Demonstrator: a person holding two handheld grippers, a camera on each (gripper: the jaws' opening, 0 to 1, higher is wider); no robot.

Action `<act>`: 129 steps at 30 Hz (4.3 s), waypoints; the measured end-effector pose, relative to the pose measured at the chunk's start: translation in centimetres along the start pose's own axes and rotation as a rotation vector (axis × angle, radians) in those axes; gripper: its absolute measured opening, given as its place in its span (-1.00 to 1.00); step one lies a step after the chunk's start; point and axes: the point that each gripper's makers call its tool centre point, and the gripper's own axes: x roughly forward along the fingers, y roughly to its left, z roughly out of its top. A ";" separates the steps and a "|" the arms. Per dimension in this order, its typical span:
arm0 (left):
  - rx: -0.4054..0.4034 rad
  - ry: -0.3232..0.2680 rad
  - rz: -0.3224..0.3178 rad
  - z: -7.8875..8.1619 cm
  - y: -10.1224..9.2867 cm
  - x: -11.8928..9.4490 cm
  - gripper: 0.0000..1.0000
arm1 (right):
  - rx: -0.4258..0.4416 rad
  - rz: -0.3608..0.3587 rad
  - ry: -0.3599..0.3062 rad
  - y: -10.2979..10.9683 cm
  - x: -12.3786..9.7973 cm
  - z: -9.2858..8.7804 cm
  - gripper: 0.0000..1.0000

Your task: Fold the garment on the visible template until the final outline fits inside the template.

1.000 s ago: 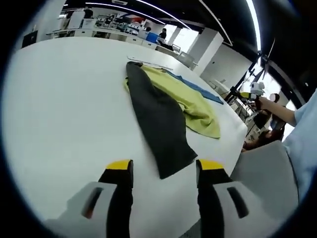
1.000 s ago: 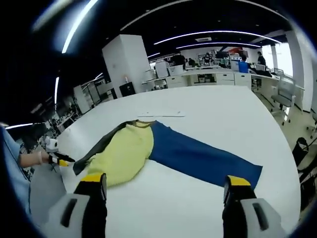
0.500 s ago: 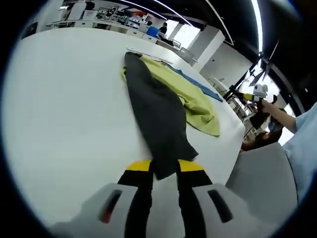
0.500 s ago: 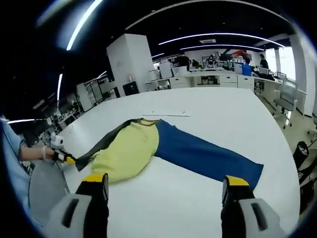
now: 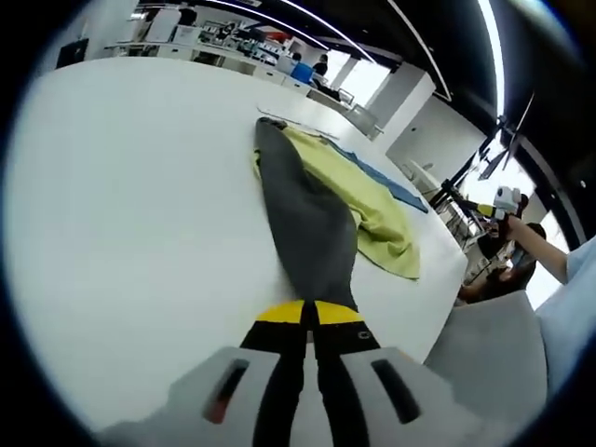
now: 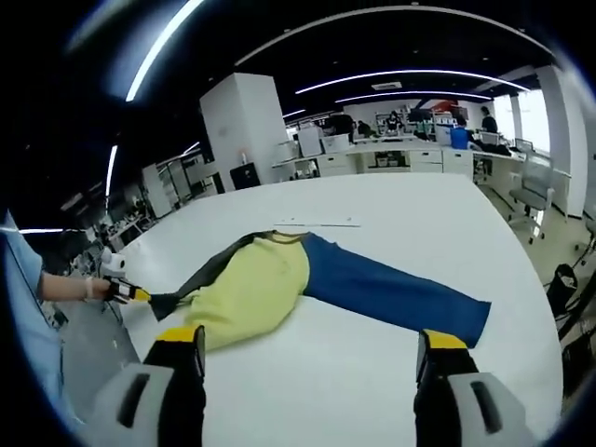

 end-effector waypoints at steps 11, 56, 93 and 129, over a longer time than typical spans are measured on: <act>-0.011 -0.007 0.006 3.9 4.0 -3.3 -1.00 | 0.048 -0.065 -0.037 2.7 -1.4 0.1 0.92; -0.019 0.053 0.202 16.1 31.8 -3.1 -1.00 | 0.223 -0.192 -0.003 9.9 3.9 0.1 0.95; 0.133 0.053 0.304 17.8 32.7 -2.8 -0.80 | 0.211 -0.195 -0.044 10.5 3.3 0.4 0.99; 0.198 -0.130 -0.146 17.6 11.3 -4.2 0.98 | 0.159 -0.060 -0.090 12.1 2.1 0.0 0.97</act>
